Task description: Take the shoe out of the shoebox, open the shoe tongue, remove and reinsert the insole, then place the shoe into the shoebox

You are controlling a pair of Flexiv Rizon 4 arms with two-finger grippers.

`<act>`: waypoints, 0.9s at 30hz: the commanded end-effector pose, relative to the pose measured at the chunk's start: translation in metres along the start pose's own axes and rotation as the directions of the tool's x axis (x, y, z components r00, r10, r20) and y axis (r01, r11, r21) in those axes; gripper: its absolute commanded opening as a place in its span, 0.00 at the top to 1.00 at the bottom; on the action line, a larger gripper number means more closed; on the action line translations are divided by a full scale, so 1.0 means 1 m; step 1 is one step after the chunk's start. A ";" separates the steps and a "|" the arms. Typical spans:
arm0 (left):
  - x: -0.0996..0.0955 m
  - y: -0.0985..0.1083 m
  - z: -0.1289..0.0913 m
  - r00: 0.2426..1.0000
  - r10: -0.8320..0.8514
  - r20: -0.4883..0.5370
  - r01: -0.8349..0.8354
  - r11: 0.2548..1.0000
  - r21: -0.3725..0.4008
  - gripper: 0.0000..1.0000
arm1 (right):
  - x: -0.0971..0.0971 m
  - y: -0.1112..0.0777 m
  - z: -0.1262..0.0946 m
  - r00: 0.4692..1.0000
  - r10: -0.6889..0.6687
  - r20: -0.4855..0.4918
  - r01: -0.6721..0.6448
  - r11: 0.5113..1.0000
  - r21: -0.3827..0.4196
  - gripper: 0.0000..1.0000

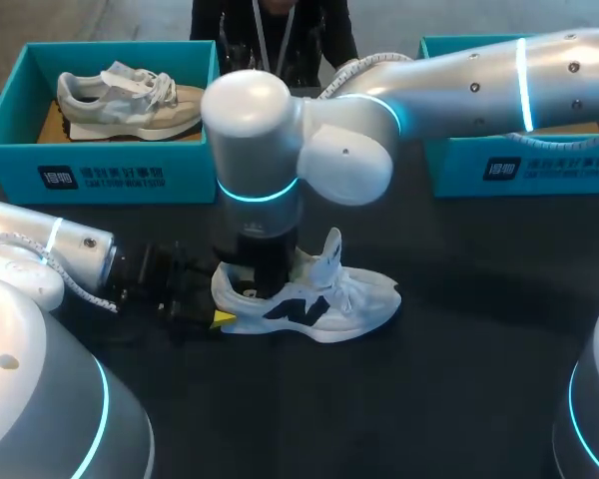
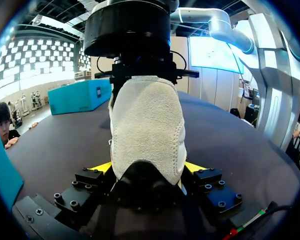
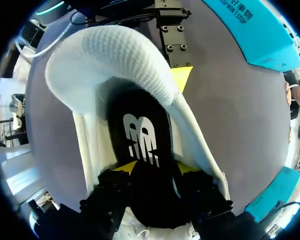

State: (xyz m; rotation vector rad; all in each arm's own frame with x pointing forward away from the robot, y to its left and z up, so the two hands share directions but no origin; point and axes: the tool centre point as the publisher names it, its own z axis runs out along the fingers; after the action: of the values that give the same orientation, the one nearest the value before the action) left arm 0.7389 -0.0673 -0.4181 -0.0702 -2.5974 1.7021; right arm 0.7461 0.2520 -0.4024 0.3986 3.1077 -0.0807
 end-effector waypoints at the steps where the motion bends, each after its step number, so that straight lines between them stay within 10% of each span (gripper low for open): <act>1: 0.003 0.002 0.003 1.000 0.002 0.002 -0.002 1.000 0.001 1.00 | 0.000 0.007 0.020 1.000 -0.008 -0.028 0.009 1.000 0.017 0.55; 7: 0.003 0.002 0.003 1.000 0.002 0.002 -0.002 1.000 0.001 1.00 | 0.009 0.005 0.032 0.998 0.000 -0.068 0.003 0.999 0.036 0.65; 13: 0.003 0.002 0.003 1.000 0.002 0.002 -0.002 1.000 0.001 1.00 | 0.017 0.002 0.041 0.994 0.015 -0.104 -0.009 0.998 0.054 1.00; 27: 0.003 0.002 0.003 1.000 0.002 0.002 -0.002 1.000 0.001 1.00 | 0.027 -0.018 0.016 0.991 0.020 -0.130 -0.014 0.999 0.049 1.00</act>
State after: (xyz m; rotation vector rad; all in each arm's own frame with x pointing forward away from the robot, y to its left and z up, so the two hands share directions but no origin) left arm 0.7376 -0.0678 -0.4180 -0.0743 -2.5962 1.7038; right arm 0.7292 0.2493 -0.4050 0.4515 3.2379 -0.1537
